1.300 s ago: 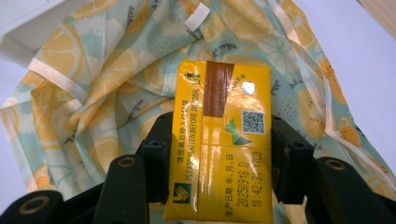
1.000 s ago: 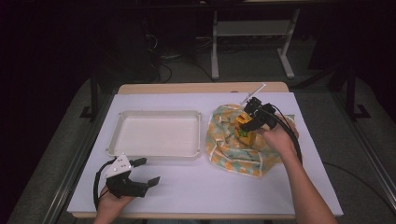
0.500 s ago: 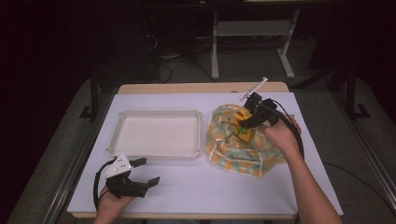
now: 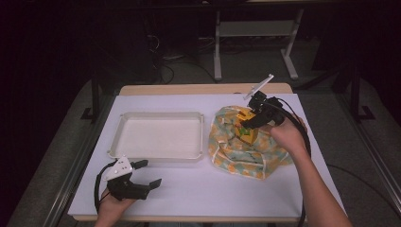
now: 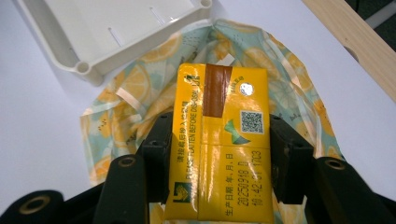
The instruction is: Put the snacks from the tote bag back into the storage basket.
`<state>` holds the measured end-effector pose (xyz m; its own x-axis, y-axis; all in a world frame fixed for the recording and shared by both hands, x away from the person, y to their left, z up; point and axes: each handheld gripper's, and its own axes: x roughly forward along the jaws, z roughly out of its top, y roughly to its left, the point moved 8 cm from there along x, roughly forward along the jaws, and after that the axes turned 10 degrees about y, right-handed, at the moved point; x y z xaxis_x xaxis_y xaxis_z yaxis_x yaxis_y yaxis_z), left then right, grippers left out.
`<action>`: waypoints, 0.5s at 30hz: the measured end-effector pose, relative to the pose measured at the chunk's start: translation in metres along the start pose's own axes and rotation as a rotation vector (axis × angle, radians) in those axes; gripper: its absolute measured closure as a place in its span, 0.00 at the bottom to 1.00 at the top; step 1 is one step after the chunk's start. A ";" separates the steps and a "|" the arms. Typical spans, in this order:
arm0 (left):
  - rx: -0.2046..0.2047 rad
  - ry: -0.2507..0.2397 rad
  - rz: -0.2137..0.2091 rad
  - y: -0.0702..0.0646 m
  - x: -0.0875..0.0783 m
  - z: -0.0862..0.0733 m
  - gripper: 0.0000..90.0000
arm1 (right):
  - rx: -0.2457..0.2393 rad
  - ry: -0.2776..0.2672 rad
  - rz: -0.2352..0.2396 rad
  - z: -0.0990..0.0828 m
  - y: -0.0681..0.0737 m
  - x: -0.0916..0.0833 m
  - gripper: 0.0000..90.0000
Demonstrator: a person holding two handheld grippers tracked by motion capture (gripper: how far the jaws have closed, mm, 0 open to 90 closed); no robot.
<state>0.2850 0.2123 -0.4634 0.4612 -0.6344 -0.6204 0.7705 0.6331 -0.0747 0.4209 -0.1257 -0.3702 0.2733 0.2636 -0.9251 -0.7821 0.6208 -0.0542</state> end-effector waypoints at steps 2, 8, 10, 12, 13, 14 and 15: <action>-0.001 -0.002 0.000 0.000 0.000 0.000 0.15 | -0.006 0.002 0.003 0.001 0.002 -0.004 0.55; 0.000 -0.011 0.006 0.000 -0.002 0.001 0.15 | -0.033 -0.007 0.015 0.004 0.008 -0.010 0.55; -0.002 -0.011 0.007 0.000 -0.002 0.001 0.15 | -0.043 -0.005 0.015 0.004 0.010 -0.011 0.55; -0.002 -0.011 0.007 0.000 -0.002 0.001 0.15 | -0.052 -0.007 0.019 0.005 0.012 -0.013 0.55; -0.001 -0.011 0.007 0.000 -0.002 0.001 0.15 | -0.052 -0.007 0.019 0.005 0.012 -0.013 0.55; -0.001 -0.011 0.008 0.000 -0.002 0.001 0.15 | -0.059 -0.010 0.023 0.006 0.013 -0.013 0.55; 0.002 -0.008 0.009 0.001 -0.002 0.001 0.15 | -0.068 -0.013 0.027 0.007 0.014 -0.015 0.55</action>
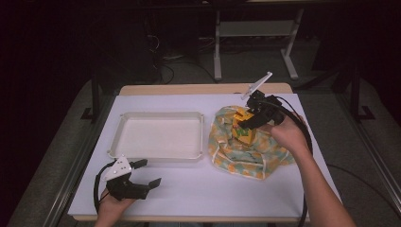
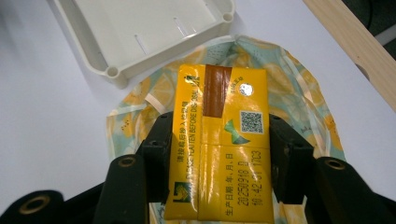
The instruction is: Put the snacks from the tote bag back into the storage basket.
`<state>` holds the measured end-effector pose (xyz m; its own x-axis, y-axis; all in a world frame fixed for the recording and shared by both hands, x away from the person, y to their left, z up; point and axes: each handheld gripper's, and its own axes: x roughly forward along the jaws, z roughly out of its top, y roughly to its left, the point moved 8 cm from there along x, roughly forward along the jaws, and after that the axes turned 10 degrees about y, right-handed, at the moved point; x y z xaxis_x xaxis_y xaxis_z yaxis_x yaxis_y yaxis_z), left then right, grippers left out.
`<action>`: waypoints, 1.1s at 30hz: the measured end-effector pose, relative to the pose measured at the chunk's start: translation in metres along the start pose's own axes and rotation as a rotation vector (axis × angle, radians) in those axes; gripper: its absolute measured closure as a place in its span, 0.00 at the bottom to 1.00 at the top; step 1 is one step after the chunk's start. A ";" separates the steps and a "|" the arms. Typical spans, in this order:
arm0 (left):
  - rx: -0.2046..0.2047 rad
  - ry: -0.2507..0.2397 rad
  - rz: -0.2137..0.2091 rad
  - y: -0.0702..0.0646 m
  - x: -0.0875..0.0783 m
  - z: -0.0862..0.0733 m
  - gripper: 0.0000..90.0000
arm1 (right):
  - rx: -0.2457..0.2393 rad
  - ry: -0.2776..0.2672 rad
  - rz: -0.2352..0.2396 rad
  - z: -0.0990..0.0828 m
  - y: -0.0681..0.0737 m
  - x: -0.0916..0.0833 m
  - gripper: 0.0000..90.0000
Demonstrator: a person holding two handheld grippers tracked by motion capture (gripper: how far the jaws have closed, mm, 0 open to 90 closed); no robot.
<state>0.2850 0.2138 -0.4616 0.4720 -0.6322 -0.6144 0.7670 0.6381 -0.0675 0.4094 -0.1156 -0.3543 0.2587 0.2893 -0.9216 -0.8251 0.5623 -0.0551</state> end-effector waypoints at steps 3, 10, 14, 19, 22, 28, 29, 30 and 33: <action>0.003 -0.001 0.002 0.000 0.000 0.000 0.15 | -0.009 -0.008 0.015 0.002 0.003 -0.003 0.55; 0.003 -0.002 0.001 0.000 0.000 0.000 0.15 | -0.043 -0.015 0.037 0.006 0.012 -0.007 0.55; 0.001 -0.002 0.000 0.000 0.000 0.000 0.15 | -0.052 -0.014 0.049 0.008 0.016 -0.008 0.55; 0.001 -0.006 0.001 0.000 -0.001 0.000 0.15 | -0.080 -0.026 0.075 0.014 0.022 -0.008 0.55; 0.000 -0.007 0.001 0.000 -0.001 0.000 0.15 | -0.087 -0.030 0.080 0.016 0.025 -0.008 0.55; 0.000 -0.006 0.000 0.000 -0.001 0.000 0.15 | -0.104 -0.033 0.094 0.021 0.030 -0.010 0.55; -0.001 -0.007 0.000 0.000 -0.001 0.000 0.15 | -0.107 -0.036 0.095 0.022 0.031 -0.010 0.55; -0.002 -0.008 0.000 0.000 -0.001 0.000 0.15 | -0.116 -0.040 0.094 0.022 0.031 -0.011 0.55; -0.004 -0.008 0.000 0.001 -0.001 0.000 0.15 | -0.129 -0.043 0.102 0.025 0.035 -0.012 0.55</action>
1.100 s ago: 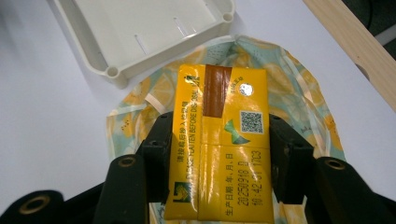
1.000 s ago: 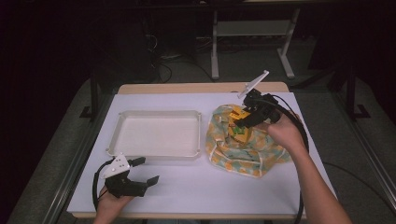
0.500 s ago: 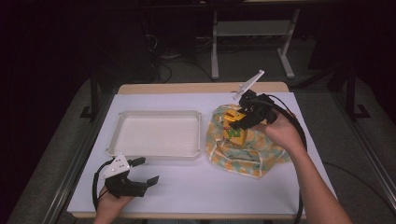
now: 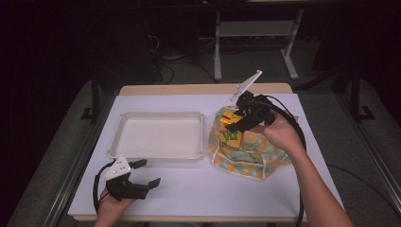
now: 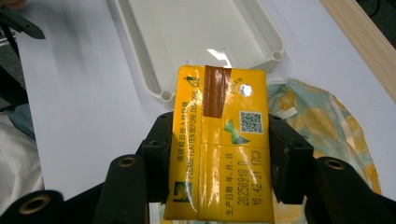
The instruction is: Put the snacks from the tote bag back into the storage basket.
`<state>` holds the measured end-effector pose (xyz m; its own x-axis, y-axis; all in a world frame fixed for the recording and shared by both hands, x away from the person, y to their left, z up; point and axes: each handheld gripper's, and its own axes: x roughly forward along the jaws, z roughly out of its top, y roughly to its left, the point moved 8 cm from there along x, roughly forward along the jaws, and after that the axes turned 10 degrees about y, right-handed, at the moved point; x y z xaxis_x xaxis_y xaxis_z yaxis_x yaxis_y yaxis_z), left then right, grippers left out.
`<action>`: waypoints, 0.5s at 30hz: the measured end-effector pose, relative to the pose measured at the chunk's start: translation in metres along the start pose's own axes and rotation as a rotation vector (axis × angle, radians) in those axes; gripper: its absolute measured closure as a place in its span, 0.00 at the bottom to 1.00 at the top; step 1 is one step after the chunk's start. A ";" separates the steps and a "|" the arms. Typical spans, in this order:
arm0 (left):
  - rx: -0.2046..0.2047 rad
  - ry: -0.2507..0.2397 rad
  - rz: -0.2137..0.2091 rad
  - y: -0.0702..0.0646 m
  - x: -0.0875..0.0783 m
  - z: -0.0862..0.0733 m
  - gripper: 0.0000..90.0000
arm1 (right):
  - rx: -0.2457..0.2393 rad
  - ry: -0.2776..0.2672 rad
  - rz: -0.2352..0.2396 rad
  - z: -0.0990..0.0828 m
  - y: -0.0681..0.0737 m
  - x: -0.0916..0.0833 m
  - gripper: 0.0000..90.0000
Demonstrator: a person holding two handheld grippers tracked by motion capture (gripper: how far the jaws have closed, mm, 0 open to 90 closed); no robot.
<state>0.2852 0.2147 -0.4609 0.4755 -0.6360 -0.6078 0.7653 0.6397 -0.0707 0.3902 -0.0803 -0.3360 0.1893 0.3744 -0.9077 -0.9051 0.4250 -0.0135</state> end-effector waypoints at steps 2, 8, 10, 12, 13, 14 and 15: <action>0.001 0.001 0.001 0.000 0.000 0.000 0.15 | -0.007 0.000 0.007 0.003 0.004 0.001 0.55; -0.001 0.000 0.000 0.001 0.000 0.000 0.15 | -0.032 -0.011 0.009 0.011 0.007 0.003 0.55; 0.000 0.000 0.000 0.001 0.000 0.000 0.15 | -0.042 -0.015 0.009 0.014 0.008 0.003 0.55; -0.001 0.000 0.000 0.001 0.000 0.000 0.15 | -0.038 -0.018 0.013 0.015 0.009 0.003 0.55; -0.001 0.000 0.000 0.001 0.000 0.000 0.15 | -0.045 -0.020 0.016 0.016 0.010 0.003 0.55; -0.001 0.000 0.000 0.001 0.000 0.000 0.15 | -0.048 -0.021 0.015 0.017 0.010 0.004 0.55; 0.001 -0.001 0.001 0.001 0.000 0.000 0.15 | -0.050 -0.019 0.024 0.018 0.012 0.004 0.55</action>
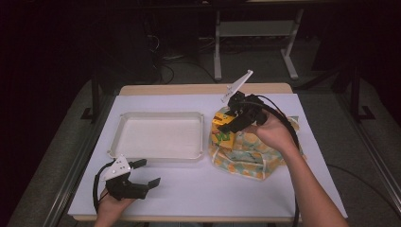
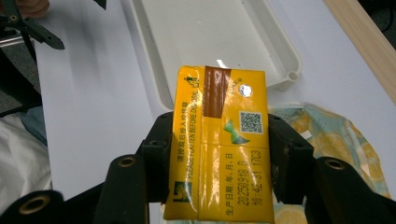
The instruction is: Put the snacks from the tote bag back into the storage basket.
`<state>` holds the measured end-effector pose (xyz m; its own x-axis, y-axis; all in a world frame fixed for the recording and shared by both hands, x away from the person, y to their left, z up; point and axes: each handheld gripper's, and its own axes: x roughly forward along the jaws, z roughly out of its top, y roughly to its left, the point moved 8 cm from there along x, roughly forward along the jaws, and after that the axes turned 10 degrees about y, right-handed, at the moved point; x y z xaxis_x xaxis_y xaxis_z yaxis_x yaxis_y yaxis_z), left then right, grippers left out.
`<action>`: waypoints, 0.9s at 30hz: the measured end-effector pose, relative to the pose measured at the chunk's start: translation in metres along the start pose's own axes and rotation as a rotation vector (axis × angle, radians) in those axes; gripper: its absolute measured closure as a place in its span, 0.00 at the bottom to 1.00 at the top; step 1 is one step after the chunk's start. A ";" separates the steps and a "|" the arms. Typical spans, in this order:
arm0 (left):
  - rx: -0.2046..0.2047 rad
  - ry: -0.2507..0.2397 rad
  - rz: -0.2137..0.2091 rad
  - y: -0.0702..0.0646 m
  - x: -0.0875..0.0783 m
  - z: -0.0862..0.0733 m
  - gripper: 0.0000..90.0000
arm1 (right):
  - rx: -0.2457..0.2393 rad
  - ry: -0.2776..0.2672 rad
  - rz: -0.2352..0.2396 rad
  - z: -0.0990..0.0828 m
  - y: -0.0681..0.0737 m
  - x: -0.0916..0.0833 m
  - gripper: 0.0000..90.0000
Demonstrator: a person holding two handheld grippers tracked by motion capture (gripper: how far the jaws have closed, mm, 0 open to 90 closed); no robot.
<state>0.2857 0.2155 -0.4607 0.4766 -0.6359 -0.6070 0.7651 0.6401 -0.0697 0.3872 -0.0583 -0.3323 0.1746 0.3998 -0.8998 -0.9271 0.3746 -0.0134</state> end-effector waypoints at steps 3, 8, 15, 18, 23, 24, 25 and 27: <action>0.000 -0.001 0.001 0.000 0.000 0.000 0.15 | -0.015 0.002 0.004 0.002 0.001 0.002 0.55; 0.000 0.000 0.000 0.000 0.000 0.000 0.15 | -0.020 0.001 0.002 0.005 0.002 0.004 0.55; -0.002 0.000 -0.001 0.000 0.000 0.000 0.15 | -0.036 -0.002 0.014 0.011 0.004 0.007 0.55; 0.001 0.001 -0.003 0.000 0.000 0.000 0.15 | -0.050 -0.004 0.017 0.015 0.006 0.009 0.55; 0.000 -0.001 -0.004 0.000 0.000 0.000 0.15 | -0.071 -0.007 0.023 0.021 0.008 0.010 0.55; 0.000 -0.002 -0.003 0.001 0.000 0.000 0.15 | -0.073 -0.011 0.022 0.023 0.008 0.011 0.55; 0.000 -0.002 -0.003 0.001 0.000 0.000 0.15 | -0.074 -0.006 0.026 0.024 0.009 0.011 0.55; -0.002 -0.004 -0.005 0.001 0.000 0.000 0.15 | -0.078 -0.005 0.028 0.026 0.010 0.013 0.55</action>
<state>0.2863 0.2162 -0.4607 0.4743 -0.6410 -0.6034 0.7669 0.6375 -0.0745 0.3892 -0.0278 -0.3324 0.1496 0.4137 -0.8980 -0.9547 0.2967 -0.0224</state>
